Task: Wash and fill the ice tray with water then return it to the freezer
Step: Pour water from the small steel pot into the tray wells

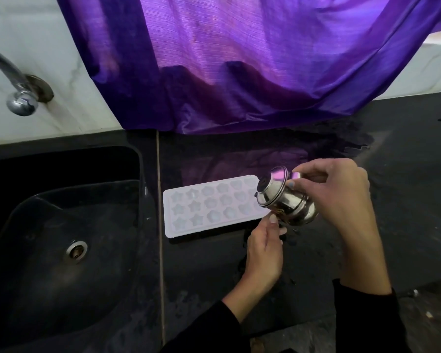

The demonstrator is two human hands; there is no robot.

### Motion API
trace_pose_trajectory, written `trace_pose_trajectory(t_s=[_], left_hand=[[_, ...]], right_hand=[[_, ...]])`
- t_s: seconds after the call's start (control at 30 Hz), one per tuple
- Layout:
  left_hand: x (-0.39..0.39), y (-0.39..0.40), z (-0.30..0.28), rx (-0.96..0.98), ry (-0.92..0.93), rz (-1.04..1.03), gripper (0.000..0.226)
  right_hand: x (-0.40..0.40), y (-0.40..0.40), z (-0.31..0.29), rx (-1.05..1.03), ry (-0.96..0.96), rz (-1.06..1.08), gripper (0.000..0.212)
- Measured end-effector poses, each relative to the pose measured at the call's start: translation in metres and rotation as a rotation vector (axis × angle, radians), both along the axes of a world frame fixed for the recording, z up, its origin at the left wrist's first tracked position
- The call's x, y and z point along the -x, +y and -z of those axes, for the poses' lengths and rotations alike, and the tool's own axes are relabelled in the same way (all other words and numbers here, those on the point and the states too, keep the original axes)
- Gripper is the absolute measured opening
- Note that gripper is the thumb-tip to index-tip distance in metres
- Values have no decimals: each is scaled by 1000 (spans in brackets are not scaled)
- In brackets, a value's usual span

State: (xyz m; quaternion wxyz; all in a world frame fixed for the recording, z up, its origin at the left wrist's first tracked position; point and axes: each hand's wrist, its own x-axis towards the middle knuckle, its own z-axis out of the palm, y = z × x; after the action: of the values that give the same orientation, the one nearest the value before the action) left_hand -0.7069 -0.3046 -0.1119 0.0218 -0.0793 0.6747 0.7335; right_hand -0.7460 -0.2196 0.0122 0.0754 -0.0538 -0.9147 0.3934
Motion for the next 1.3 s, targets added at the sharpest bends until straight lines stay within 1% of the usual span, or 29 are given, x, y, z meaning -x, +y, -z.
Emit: trace_pose_trajectory(t_s=[0.13, 0.37, 0.6, 0.77, 0.9, 1.3], left_hand=[[0, -1, 1, 32, 17, 14, 30], [1, -6, 1, 53, 48, -8, 28], [0, -14, 0, 56, 40, -37, 26], [1, -17, 5, 62, 29, -55, 35], [1, -17, 8, 71, 11, -53, 29], [0, -19, 7, 49, 5, -50, 29]], right_hand=[[0, 4, -3, 44, 1, -6, 14], [0, 1, -8, 105, 27, -37, 14], [3, -13, -4, 59, 18, -81, 13], [4, -21, -3, 20, 7, -109, 14], [4, -24, -4, -23, 13, -115, 13], [2, -26, -5, -26, 8, -107, 15]])
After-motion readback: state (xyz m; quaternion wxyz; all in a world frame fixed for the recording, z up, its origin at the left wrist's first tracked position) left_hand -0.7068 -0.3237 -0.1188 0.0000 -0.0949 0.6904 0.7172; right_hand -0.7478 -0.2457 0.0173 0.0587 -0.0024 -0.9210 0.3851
